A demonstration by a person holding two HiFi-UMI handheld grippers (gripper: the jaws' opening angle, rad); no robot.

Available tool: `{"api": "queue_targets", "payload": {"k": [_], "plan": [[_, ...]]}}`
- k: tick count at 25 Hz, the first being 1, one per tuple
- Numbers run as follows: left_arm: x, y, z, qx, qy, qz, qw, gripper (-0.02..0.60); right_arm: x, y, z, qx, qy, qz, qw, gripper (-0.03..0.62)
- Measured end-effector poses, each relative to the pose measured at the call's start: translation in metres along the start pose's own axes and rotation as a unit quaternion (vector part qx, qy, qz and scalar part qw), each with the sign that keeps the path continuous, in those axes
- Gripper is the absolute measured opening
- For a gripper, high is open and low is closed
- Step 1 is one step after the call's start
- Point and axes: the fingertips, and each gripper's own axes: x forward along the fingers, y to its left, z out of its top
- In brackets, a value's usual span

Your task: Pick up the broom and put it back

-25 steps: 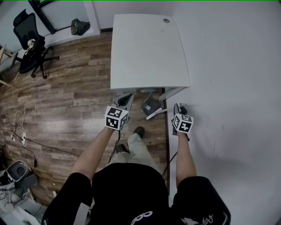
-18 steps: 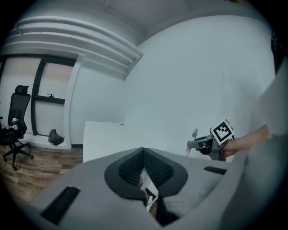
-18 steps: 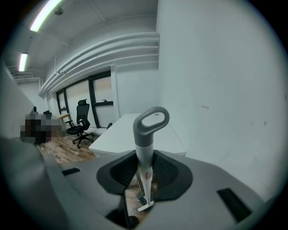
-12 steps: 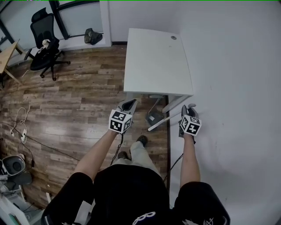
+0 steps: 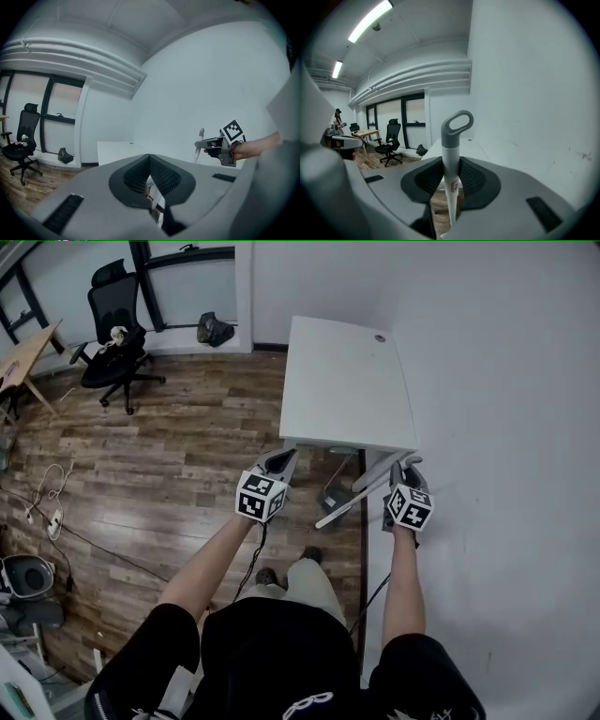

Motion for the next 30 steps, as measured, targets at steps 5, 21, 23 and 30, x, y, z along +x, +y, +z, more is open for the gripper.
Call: {"api": "queue_targets", "payload": {"k": [5, 21, 23, 30], "plan": [[-0.012, -0.017, 0.007, -0.003, -0.006, -0.001, 1.0, 0.007, -0.023, 0.02, 0.018, -0.019, -0.026, 0.041, 0.999, 0.114], [-0.073, -0.119, 0.015, -0.021, -0.027, 0.031, 0.999, 0.007, -0.128, 0.039, 0.028, -0.039, -0.047, 0.097, 0.993, 0.114], [-0.082, -0.126, 0.01, -0.019, -0.023, 0.038, 0.9989, 0.007, -0.141, 0.038, 0.023, -0.039, -0.046, 0.098, 0.993, 0.114], [-0.115, -0.148, -0.003, -0.035, -0.029, 0.062, 0.997, 0.008, -0.195, 0.025, 0.001, -0.036, -0.045, 0.095, 0.994, 0.114]]}}
